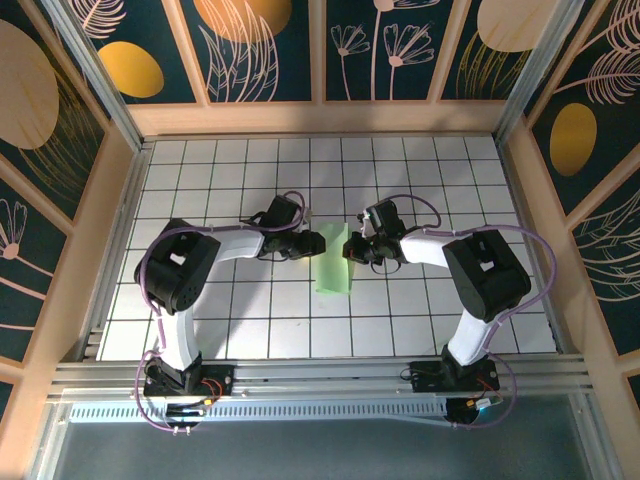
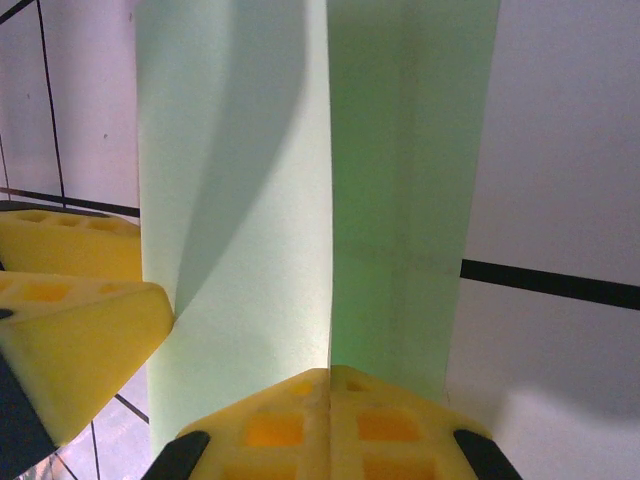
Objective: Fold a paper plane with a square sheet of paper (fold left side to right side)
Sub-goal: First fold in half a square sheet of paper at the center of the table.
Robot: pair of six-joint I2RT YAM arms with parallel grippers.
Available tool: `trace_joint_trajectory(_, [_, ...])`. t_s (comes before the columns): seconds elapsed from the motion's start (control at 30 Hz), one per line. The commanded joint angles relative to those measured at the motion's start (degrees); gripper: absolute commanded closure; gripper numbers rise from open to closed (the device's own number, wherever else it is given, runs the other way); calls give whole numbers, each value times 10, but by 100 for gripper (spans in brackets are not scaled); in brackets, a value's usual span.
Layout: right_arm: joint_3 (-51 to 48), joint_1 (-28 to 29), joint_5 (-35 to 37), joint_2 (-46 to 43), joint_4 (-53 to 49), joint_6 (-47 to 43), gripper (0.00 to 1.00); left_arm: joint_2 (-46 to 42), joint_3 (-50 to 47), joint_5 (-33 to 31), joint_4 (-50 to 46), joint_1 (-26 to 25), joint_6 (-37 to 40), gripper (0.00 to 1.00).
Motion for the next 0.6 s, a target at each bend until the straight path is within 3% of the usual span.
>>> trace_joint_trajectory(0.0, [19,4,14,-1,-22,-10,94,42,15,-24,-30,-25,20,61])
trace_joint_trajectory(0.33, [-1,-3,130,-64,-54,-20,68,68,24,-48,-61,-37,20,63])
trace_joint_trajectory(0.57, [-19,-34,175,-121,-69,-29,59,81,37,-75,-92,-45,41,63])
